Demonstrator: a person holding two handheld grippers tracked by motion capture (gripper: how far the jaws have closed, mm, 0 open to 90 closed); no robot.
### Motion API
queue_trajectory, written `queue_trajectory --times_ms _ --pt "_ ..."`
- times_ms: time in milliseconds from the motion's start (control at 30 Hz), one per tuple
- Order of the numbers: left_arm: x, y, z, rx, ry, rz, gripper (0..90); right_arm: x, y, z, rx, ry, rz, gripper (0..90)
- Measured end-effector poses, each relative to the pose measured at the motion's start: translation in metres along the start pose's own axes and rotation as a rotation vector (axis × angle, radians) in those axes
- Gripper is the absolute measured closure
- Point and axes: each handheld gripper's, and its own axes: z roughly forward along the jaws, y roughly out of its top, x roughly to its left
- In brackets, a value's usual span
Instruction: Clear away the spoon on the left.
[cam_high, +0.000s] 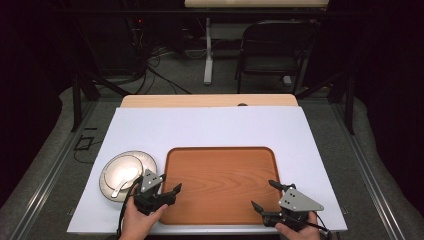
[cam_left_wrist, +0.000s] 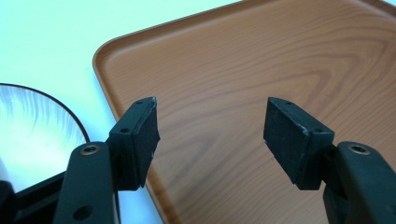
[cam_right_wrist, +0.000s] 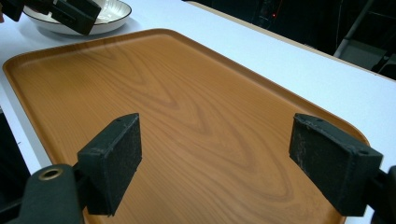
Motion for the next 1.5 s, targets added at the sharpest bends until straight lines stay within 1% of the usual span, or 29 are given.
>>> queue_trajectory --times_ms 167,200,333,433,567,600,767,900,967,1067,1167,1233,1267,1300,1400,1500 --pt "0.0 0.001 -0.005 -0.004 0.005 -0.013 36.8 0.0 0.0 0.0 -0.004 -0.003 -0.004 16.7" --pt "0.0 0.002 -0.006 -0.011 0.003 -0.021 37.1 0.0 0.0 0.0 -0.005 -0.004 -0.003 16.7" --pt "0.0 0.003 -0.011 -0.022 0.007 -0.029 37.9 -0.001 0.0 -0.001 -0.005 -0.007 -0.002 16.7" --pt "0.002 0.003 -0.019 -0.03 0.02 -0.042 38.8 0.0 0.001 0.0 -0.004 -0.002 -0.005 16.7" --pt "0.005 0.003 -0.028 -0.034 0.042 -0.044 40.2 0.0 0.001 0.0 -0.007 -0.003 -0.002 16.7" --pt "0.006 0.002 -0.03 -0.037 0.047 -0.052 40.6 0.0 0.001 0.0 -0.008 -0.003 -0.002 16.7" --pt "0.013 0.003 -0.039 -0.048 0.069 -0.063 41.4 0.0 0.001 0.0 -0.004 -0.001 -0.003 16.7" --pt "0.017 0.001 -0.046 -0.06 0.09 -0.09 40.6 0.0 0.001 0.0 -0.004 -0.001 -0.005 16.7" --pt "0.018 0.001 -0.049 -0.061 0.093 -0.1 40.2 0.0 0.001 0.0 -0.004 0.0 -0.004 16.7" --pt "0.02 0.001 -0.054 -0.047 0.103 -0.122 40.0 0.0 0.001 0.001 -0.004 0.001 -0.006 16.7" --pt "0.023 0.0 -0.059 -0.034 0.092 -0.152 40.4 0.0 0.001 0.001 -0.004 0.001 -0.005 16.7" --pt "0.025 -0.001 -0.061 -0.04 0.093 -0.154 40.5 0.0 0.001 0.001 -0.004 0.001 -0.005 16.7" --pt "0.026 -0.001 -0.064 -0.034 0.12 -0.144 38.9 0.0 0.001 0.001 -0.005 0.001 -0.006 16.7" --pt "0.027 -0.002 -0.066 -0.03 0.132 -0.137 38.4 0.0 0.001 0.001 -0.004 0.001 -0.005 16.7" --pt "0.029 -0.003 -0.072 -0.035 0.144 -0.145 37.8 0.0 0.001 0.001 -0.003 0.002 -0.002 16.7" --pt "0.031 -0.004 -0.078 -0.038 0.152 -0.144 37.4 0.001 0.001 0.001 -0.003 0.002 -0.001 16.7"
